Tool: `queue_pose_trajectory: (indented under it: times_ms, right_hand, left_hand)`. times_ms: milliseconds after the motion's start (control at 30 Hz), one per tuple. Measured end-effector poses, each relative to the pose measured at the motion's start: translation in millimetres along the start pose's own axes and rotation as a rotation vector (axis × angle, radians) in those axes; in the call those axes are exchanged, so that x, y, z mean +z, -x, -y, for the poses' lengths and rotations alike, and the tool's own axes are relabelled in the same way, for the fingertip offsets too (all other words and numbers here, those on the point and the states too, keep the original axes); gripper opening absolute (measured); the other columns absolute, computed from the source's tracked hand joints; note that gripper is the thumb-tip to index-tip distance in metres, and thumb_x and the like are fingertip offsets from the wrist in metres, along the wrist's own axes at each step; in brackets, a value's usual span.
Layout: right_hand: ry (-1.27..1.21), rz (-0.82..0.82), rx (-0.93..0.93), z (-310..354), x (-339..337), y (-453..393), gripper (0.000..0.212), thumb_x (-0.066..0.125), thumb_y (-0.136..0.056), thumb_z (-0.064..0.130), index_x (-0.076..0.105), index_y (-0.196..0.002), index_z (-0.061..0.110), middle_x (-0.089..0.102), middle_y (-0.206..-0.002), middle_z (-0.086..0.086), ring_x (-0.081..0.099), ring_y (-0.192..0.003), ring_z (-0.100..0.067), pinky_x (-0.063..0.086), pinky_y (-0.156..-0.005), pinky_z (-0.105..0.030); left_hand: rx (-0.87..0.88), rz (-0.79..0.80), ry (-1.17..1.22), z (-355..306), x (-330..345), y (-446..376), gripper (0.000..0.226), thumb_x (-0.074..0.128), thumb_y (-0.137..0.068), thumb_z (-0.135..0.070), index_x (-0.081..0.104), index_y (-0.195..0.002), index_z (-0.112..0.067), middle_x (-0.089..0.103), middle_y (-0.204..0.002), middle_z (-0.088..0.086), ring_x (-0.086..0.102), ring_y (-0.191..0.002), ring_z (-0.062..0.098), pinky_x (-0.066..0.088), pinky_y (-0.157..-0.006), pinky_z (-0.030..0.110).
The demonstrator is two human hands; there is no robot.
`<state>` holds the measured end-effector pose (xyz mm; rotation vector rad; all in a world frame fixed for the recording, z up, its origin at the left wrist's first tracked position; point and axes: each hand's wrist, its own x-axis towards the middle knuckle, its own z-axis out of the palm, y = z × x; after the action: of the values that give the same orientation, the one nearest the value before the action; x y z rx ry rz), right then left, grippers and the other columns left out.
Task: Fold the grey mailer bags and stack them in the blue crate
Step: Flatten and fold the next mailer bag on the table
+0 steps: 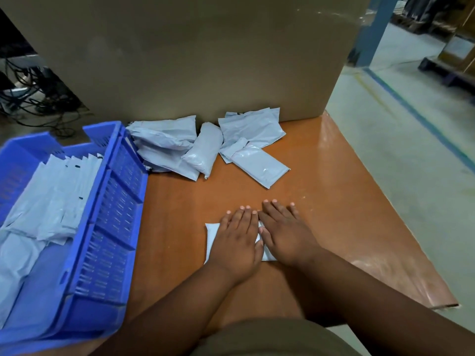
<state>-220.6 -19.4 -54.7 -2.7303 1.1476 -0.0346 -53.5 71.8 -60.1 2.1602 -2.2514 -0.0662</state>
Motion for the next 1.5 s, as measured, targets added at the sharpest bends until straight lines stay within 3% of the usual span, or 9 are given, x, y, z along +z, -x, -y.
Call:
queue_pose_trajectory:
  times_ms: [333,533,667,767,967,1167,1333,1500]
  right_hand:
    - [-0.010,-0.050,0.001,-2,7,-2,0.058,0.020,-0.109,0.051,0.041,-0.159,0.029,0.032,-0.171,-0.005,0.025,-0.160,-0.029,0.016,-0.128,-0.060]
    - [-0.006,-0.026,-0.002,0,2,-1,0.063,0.010,-0.108,0.055,0.029,-0.164,0.032,0.021,-0.175,-0.002,0.015,-0.163,-0.026,0.012,-0.130,-0.058]
    - [0.019,0.033,-0.014,0,-4,-3,0.064,0.008,-0.108,0.058,0.022,-0.165,0.033,0.011,-0.177,-0.002,0.007,-0.163,-0.026,0.004,-0.129,-0.060]
    - [0.013,0.032,0.011,2,-15,-8,0.068,0.012,-0.107,0.064,0.021,-0.166,0.032,0.004,-0.178,-0.003,0.007,-0.163,-0.026,-0.002,-0.128,-0.060]
    - [-0.020,-0.115,0.001,40,-19,-17,0.065,0.020,-0.108,0.053,0.035,-0.162,0.021,0.016,-0.176,-0.010,0.019,-0.161,-0.031,0.011,-0.129,-0.058]
    - [0.102,-0.074,-0.033,51,21,-12,0.065,0.019,-0.110,0.046,0.035,-0.164,0.014,0.026,-0.173,-0.010,0.020,-0.161,-0.029,0.009,-0.130,-0.056]
    - [0.128,-0.095,-0.019,54,23,-14,0.064,0.023,-0.110,0.045,0.038,-0.163,0.013,0.029,-0.172,-0.010,0.023,-0.161,-0.029,0.012,-0.130,-0.056]
    - [0.142,-0.079,-0.013,54,25,-14,0.063,0.022,-0.110,0.044,0.036,-0.164,0.013,0.028,-0.173,-0.009,0.020,-0.162,-0.028,0.011,-0.130,-0.055]
  left_hand:
    - [-0.021,0.007,-0.024,-4,1,2,0.070,0.020,-0.107,-0.048,0.024,-0.167,-0.011,0.024,-0.174,0.010,0.017,-0.162,0.026,0.014,-0.130,0.052]
    - [-0.018,0.047,0.002,-2,1,1,0.076,-0.004,-0.106,-0.051,0.018,-0.169,-0.014,0.017,-0.176,0.008,0.011,-0.164,0.024,0.013,-0.131,0.051]
    - [0.002,0.112,0.035,5,-5,0,0.072,0.007,-0.108,-0.052,0.008,-0.170,-0.016,0.004,-0.178,0.004,-0.002,-0.164,0.019,0.007,-0.131,0.051]
    - [-0.088,0.079,0.058,15,-15,8,0.072,0.010,-0.108,-0.058,0.005,-0.170,-0.022,-0.001,-0.178,0.000,-0.008,-0.164,0.017,0.002,-0.132,0.051]
    - [-0.191,-0.009,0.142,40,-14,18,0.076,0.011,-0.103,-0.055,0.018,-0.169,-0.018,0.007,-0.178,0.002,0.000,-0.164,0.017,0.011,-0.132,0.047]
    - [-0.195,0.010,0.098,33,2,26,0.092,-0.027,-0.094,-0.060,0.006,-0.170,-0.020,0.002,-0.178,0.000,-0.004,-0.164,0.016,0.003,-0.133,0.045]
    - [-0.201,-0.001,0.104,34,6,25,0.073,-0.002,-0.105,-0.051,0.007,-0.170,-0.018,0.004,-0.178,0.002,-0.002,-0.164,0.018,0.004,-0.133,0.044]
    - [-0.181,0.027,0.077,37,8,23,0.072,0.005,-0.107,-0.049,0.010,-0.170,-0.017,0.006,-0.178,0.004,0.000,-0.164,0.020,0.006,-0.133,0.046]
